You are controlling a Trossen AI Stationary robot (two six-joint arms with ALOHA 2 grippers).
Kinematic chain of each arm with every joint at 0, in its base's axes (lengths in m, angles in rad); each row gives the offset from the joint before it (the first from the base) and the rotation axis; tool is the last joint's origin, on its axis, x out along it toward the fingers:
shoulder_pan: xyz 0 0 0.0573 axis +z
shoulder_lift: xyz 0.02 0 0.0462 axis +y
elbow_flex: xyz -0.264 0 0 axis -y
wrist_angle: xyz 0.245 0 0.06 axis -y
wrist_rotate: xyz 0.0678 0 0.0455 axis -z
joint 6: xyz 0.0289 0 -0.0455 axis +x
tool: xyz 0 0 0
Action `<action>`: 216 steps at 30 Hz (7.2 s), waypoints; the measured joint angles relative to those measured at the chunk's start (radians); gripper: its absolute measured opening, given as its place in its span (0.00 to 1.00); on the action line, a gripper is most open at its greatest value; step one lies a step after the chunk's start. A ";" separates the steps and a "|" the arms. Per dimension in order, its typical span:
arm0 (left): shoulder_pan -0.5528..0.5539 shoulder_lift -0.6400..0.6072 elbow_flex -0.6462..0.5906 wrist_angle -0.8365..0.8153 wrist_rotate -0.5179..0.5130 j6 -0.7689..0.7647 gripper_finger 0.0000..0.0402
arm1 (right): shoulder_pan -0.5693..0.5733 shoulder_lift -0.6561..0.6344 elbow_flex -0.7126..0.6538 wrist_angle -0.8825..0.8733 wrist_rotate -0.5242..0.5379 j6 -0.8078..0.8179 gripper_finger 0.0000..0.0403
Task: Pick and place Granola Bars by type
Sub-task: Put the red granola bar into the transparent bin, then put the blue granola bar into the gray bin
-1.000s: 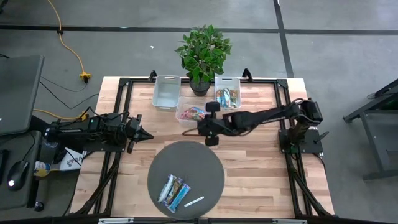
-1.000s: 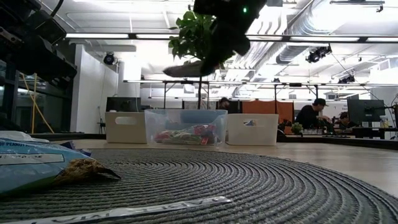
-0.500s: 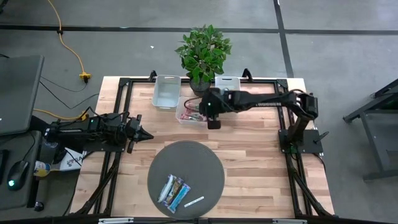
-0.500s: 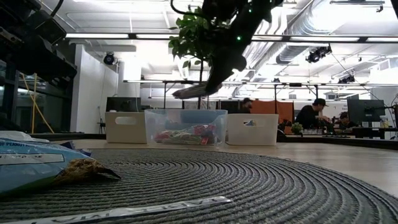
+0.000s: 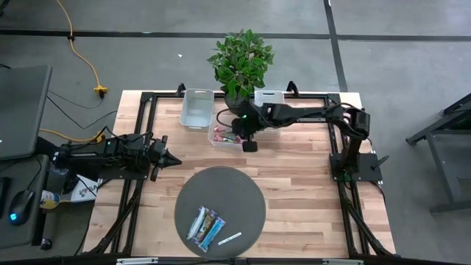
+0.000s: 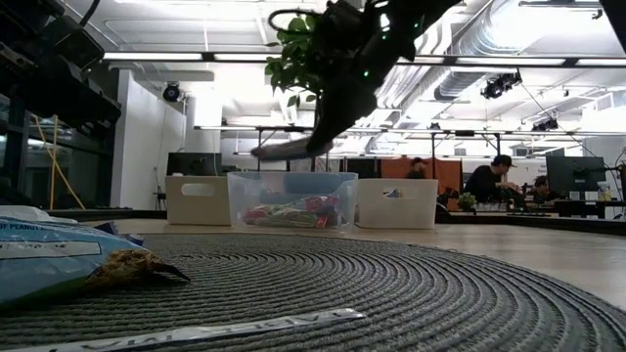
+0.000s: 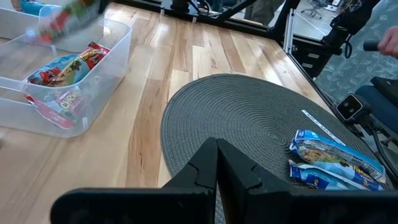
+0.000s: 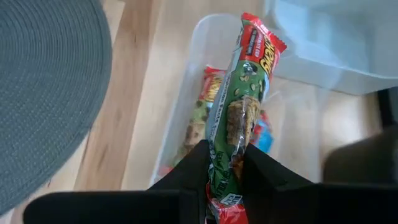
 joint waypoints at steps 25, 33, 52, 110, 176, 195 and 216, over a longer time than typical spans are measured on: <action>0.000 0.000 0.000 0.000 -0.001 0.000 0.00 | -0.008 0.141 -0.001 0.115 0.062 0.117 0.14; 0.000 0.000 0.000 0.000 -0.001 0.000 0.00 | -0.007 0.140 -0.001 0.119 0.064 0.118 0.22; 0.000 0.000 0.000 0.000 -0.003 0.000 0.00 | 0.000 0.034 -0.001 0.082 0.029 0.211 0.41; 0.000 0.000 0.000 0.000 -0.001 0.000 0.00 | 0.296 -1.328 -1.071 0.644 0.194 0.773 0.00; 0.000 0.000 0.000 0.000 -0.028 0.000 0.00 | 0.294 -1.840 -1.342 0.380 0.175 0.713 0.00; 0.000 0.000 0.000 0.050 -0.183 -0.346 0.00 | 0.294 -1.841 -1.342 0.380 0.175 0.712 0.00; 0.000 0.000 0.000 0.123 -0.191 -0.431 0.00 | 0.295 -1.840 -1.342 0.380 0.175 0.712 0.00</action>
